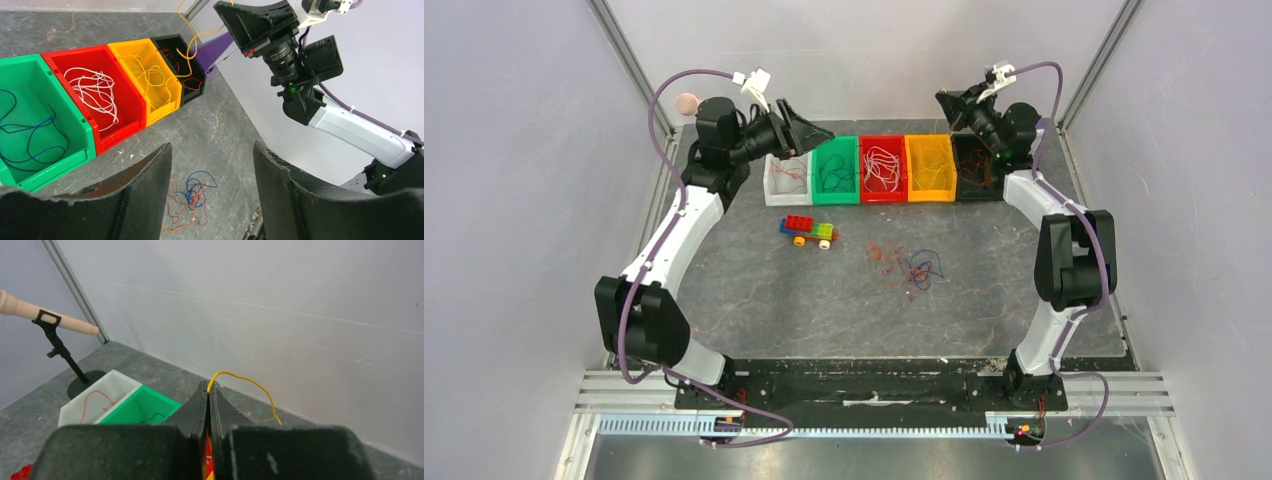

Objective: Untangle the cables

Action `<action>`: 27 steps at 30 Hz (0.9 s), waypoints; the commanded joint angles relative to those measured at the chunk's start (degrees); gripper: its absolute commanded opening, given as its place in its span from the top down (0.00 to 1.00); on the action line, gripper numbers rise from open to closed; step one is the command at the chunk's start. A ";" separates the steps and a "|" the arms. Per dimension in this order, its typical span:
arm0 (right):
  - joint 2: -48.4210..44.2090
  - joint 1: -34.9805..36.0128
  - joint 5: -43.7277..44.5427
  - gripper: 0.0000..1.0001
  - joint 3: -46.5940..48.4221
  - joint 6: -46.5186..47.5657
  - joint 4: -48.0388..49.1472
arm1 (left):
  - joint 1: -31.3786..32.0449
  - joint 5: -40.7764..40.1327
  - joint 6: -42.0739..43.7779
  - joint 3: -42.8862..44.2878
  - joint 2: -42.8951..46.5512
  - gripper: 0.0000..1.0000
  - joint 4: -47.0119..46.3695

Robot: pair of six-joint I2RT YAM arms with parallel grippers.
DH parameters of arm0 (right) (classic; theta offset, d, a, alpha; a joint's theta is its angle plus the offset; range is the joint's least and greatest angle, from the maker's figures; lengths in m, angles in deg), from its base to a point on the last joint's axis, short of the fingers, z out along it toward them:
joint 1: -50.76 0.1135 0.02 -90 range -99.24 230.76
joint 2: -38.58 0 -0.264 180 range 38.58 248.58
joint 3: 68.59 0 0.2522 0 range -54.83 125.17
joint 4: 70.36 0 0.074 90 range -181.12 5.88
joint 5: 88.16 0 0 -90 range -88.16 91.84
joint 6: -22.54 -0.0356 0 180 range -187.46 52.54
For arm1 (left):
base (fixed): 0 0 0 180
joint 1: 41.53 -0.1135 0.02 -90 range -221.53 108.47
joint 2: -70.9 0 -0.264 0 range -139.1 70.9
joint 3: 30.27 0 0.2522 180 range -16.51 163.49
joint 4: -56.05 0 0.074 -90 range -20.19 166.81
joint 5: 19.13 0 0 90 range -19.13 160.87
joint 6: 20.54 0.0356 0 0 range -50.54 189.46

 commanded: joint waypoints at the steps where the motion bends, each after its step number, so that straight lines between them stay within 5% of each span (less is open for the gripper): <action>1: 3.14 -0.11 1.05 1.00 6.93 1.53 4.50 | -0.25 0.80 2.58 0.76 -0.93 0.33 -0.46; 10: 6.59 -0.10 1.46 1.00 13.30 -0.21 4.49 | -0.52 0.93 2.60 0.71 -1.59 0.33 -0.29; 27: 16.66 0.68 1.20 1.00 3.26 -2.89 -0.59 | -1.88 1.28 3.54 -0.74 -1.36 0.33 1.20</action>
